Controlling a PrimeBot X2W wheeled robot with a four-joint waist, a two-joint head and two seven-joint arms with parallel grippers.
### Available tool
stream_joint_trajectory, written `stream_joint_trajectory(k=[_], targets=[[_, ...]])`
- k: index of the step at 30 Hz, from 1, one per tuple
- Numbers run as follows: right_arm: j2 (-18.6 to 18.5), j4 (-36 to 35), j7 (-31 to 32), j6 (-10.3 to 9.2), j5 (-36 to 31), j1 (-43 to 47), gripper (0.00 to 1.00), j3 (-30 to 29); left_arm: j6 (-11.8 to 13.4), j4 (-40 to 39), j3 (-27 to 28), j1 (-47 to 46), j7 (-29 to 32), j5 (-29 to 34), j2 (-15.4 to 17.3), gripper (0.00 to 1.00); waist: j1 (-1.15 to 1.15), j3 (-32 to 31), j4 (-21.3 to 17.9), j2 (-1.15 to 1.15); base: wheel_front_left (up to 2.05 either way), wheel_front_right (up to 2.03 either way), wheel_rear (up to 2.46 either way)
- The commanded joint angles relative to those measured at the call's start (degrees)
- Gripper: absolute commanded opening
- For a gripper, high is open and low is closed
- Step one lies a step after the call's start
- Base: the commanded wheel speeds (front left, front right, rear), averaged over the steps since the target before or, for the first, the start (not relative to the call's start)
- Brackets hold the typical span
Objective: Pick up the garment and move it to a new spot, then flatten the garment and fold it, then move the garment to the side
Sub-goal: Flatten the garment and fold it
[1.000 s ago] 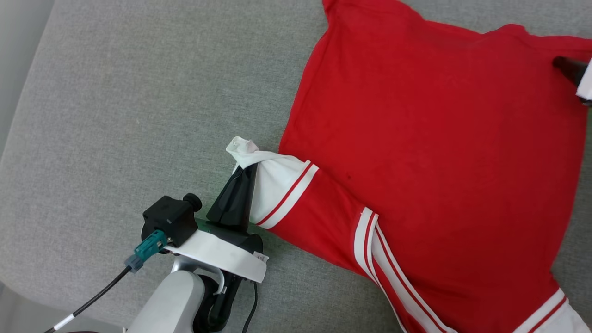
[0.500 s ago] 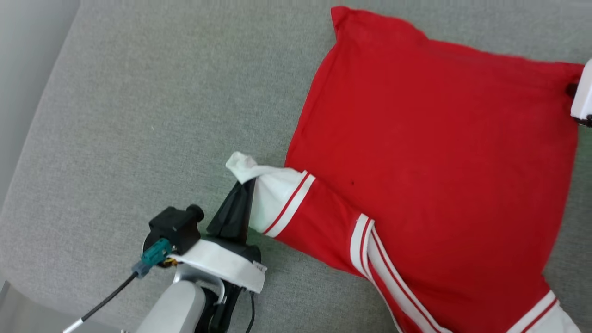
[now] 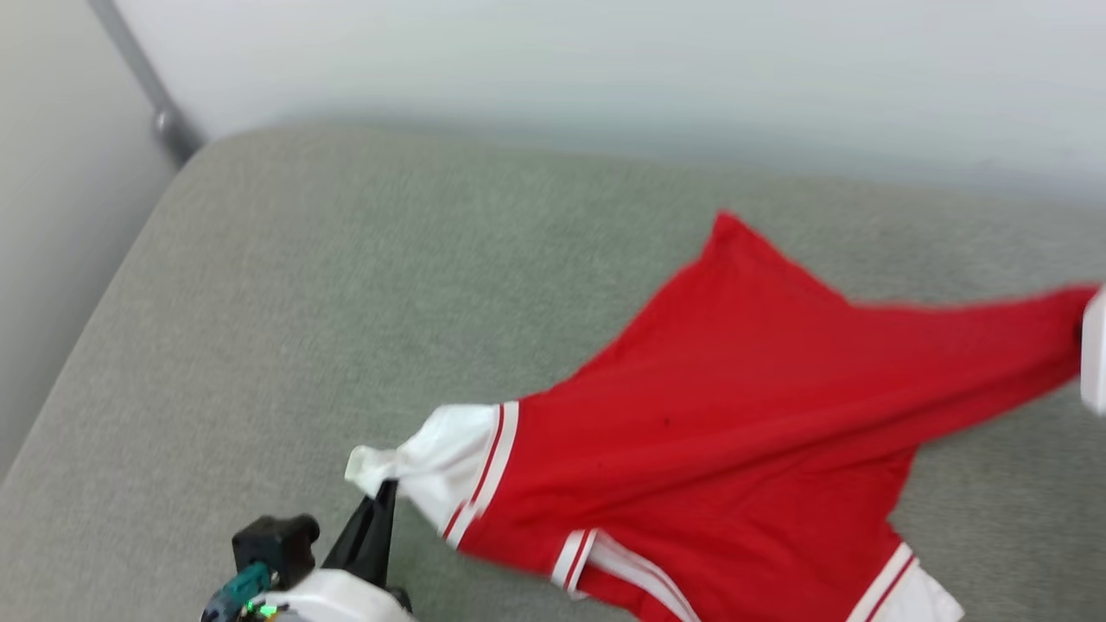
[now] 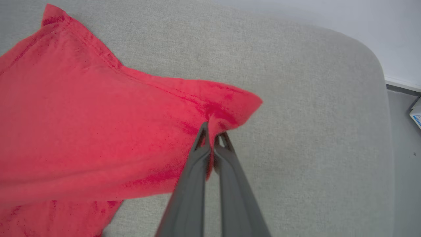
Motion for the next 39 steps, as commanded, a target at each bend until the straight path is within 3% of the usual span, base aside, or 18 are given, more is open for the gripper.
stream_joint_trajectory(k=[1, 7, 14, 16, 17, 21, 28, 31, 34, 39], targets=[[-1.36, -1.79, 0.72, -0.06, 0.83, 4.55, 0.0, 0.05, 0.58, -0.19, 0.27, 1.6, 0.4, -0.36, 0.55, 0.0, 0.01, -5.7, -4.36, 0.0, 0.0, 0.0, 0.0], [-2.21, -10.37, 4.44, -0.06, 4.16, 22.95, 0.0, -3.19, 2.09, -0.92, 0.99, 4.99, 1.74, -1.37, 1.75, 0.0, 0.01, -8.75, -7.33, 0.0, 0.0, 0.0, 0.0], [4.09, -16.43, 8.9, -0.06, 6.39, 42.22, 0.0, -4.91, 2.94, -0.95, 1.43, 6.0, 2.48, -1.78, 2.61, 0.0, 0.01, -9.53, -9.45, 0.0, 0.0, 0.0, 0.0], [6.0, -17.66, 9.34, -0.05, 6.88, 45.39, 0.72, -5.09, 3.06, -1.09, 1.56, 5.99, 2.66, -1.92, 2.81, 0.0, 0.01, -9.38, -10.01, 0.0, 0.0, 0.0, 0.0], [6.79, -18.43, 8.84, -0.06, 7.36, 46.35, 1.0, -5.55, 3.12, -1.12, 1.61, 5.97, 2.66, -1.97, 2.87, 0.0, 0.01, -9.31, -10.26, 0.0, 0.0, 0.0, 0.0], [8.83, -21.82, 4.68, -0.05, 6.55, 47.09, 1.0, -7.96, 3.02, -1.35, 1.56, 5.72, 2.94, -2.09, 3.33, 0.0, 0.01, -8.79, -11.29, 0.0, 0.0, 0.0, 0.0], [11.72, -25.75, -13.8, -0.04, 2.97, 39.91, 1.0, -11.16, 3.09, -2.46, 0.97, 3.7, 3.62, -1.5, 3.51, 0.0, 0.01, -7.01, -11.62, 0.0, 0.0, 0.0, 0.0], [12.73, -24.86, -17.81, -0.04, 3.39, 35.49, 1.0, -10.57, 2.88, -3.41, 0.77, 2.1, 3.58, -1.22, 3.53, 0.0, 0.01, -4.99, -11.18, 0.0, 0.0, 0.0, 0.0], [12.47, -23.54, -17.47, -0.04, 3.99, 29.9, 1.0, -8.59, 2.59, -4.52, 0.68, 0.01, 3.39, -0.77, 3.61, 0.0, 0.01, -1.75, -10.47, 0.0, 0.0, 0.0, 0.0], [9.96, -20.58, -8.17, -0.04, 5.3, 19.61, 1.0, -2.42, 1.67, -5.94, 0.42, -4.21, 2.79, 0.1, 3.44, 0.0, 0.01, 3.97, -9.02, 0.0, 0.0, 0.0, 0.0]])
